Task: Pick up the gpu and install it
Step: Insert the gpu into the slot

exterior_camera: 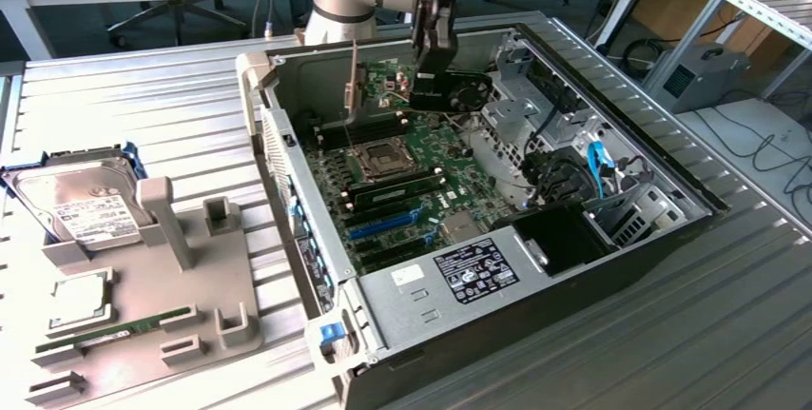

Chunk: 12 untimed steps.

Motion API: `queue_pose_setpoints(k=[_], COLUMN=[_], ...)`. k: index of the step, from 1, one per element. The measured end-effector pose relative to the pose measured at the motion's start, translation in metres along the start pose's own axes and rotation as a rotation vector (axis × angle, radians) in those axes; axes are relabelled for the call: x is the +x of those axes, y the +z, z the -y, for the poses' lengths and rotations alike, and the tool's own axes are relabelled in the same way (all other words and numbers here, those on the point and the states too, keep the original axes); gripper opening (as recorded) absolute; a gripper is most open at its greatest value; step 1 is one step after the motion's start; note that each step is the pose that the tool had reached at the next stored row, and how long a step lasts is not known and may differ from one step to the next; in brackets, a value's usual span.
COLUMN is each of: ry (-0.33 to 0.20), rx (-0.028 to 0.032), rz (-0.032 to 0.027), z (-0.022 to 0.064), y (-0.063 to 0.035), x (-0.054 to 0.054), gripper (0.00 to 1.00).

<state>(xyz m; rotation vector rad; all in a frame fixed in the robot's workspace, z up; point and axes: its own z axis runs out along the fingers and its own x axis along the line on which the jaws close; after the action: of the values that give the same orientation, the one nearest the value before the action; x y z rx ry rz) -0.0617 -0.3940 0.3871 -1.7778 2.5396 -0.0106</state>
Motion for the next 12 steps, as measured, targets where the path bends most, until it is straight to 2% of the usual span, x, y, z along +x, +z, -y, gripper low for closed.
queue_pose_setpoints(k=[12], ry=[-0.024], rx=[-0.0007], rz=[0.0007], z=[0.0], y=[0.0], x=[0.0], gripper=[0.27])
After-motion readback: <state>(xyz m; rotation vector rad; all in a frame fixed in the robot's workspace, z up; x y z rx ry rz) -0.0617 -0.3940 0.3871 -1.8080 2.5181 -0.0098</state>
